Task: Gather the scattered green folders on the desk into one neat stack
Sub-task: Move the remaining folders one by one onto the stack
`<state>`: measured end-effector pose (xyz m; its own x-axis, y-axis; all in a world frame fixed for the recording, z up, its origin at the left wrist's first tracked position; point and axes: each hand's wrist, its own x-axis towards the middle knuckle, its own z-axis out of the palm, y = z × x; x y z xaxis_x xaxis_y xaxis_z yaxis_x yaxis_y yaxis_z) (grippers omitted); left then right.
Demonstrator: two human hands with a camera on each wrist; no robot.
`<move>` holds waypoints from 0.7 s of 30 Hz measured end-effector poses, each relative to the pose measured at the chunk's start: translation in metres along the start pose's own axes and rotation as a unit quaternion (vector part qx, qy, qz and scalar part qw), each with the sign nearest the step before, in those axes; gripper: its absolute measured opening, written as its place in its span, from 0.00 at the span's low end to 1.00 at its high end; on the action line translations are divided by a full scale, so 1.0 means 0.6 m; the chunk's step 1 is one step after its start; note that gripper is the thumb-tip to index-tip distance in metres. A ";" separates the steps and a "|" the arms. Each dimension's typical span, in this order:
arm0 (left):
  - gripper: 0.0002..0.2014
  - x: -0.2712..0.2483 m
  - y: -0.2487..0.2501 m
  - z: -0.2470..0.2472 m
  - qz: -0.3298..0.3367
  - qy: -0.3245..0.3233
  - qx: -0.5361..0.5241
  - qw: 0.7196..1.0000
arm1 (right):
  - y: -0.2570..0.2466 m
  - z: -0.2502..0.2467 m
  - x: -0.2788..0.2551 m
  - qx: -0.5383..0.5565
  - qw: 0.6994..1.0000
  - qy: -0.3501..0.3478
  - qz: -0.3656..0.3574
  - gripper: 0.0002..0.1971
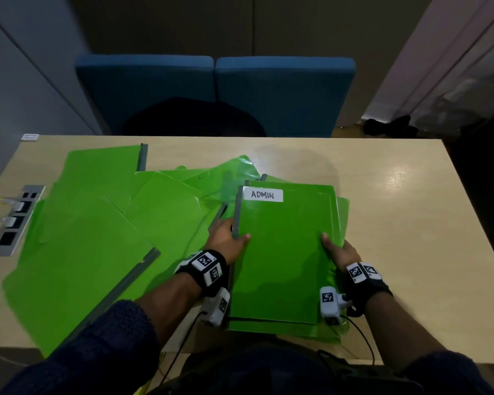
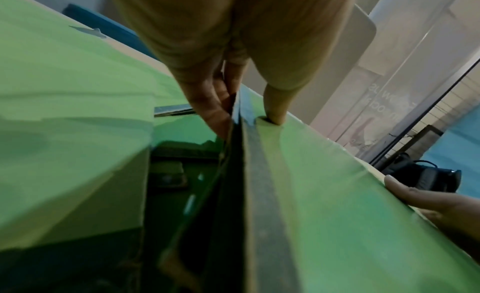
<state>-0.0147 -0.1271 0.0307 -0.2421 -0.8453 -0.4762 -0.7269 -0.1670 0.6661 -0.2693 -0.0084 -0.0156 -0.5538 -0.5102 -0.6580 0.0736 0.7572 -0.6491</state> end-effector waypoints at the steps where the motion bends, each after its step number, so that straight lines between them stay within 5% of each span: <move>1: 0.31 0.003 0.000 0.002 0.002 -0.006 0.024 1.000 | 0.000 -0.001 0.000 -0.001 1.000 0.002 -0.001 0.35; 6: 0.37 0.014 -0.020 -0.015 0.048 -0.083 0.064 0.993 | -0.011 0.004 0.004 -0.046 0.998 0.031 0.019 0.35; 9: 0.35 0.031 -0.058 -0.053 0.090 -0.013 0.086 0.992 | -0.014 0.008 0.009 -0.064 0.996 0.057 0.024 0.39; 15: 0.40 0.016 -0.208 -0.161 -0.083 0.163 0.188 0.965 | -0.007 0.004 0.019 -0.101 0.993 0.058 0.009 0.42; 19: 0.48 -0.031 -0.298 -0.186 -0.207 0.141 0.231 0.940 | -0.003 -0.001 0.017 -0.121 0.992 0.046 0.010 0.46; 21: 0.48 -0.049 -0.329 -0.187 -0.210 0.116 0.210 0.948 | -0.004 -0.002 0.015 -0.136 0.990 0.048 0.005 0.45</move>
<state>0.2079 -0.1264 -0.0221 0.2374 -0.8465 -0.4766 -0.9317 -0.3373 0.1350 -0.2754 -0.0142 -0.0197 -0.6314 -0.4709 -0.6161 -0.1387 0.8503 -0.5078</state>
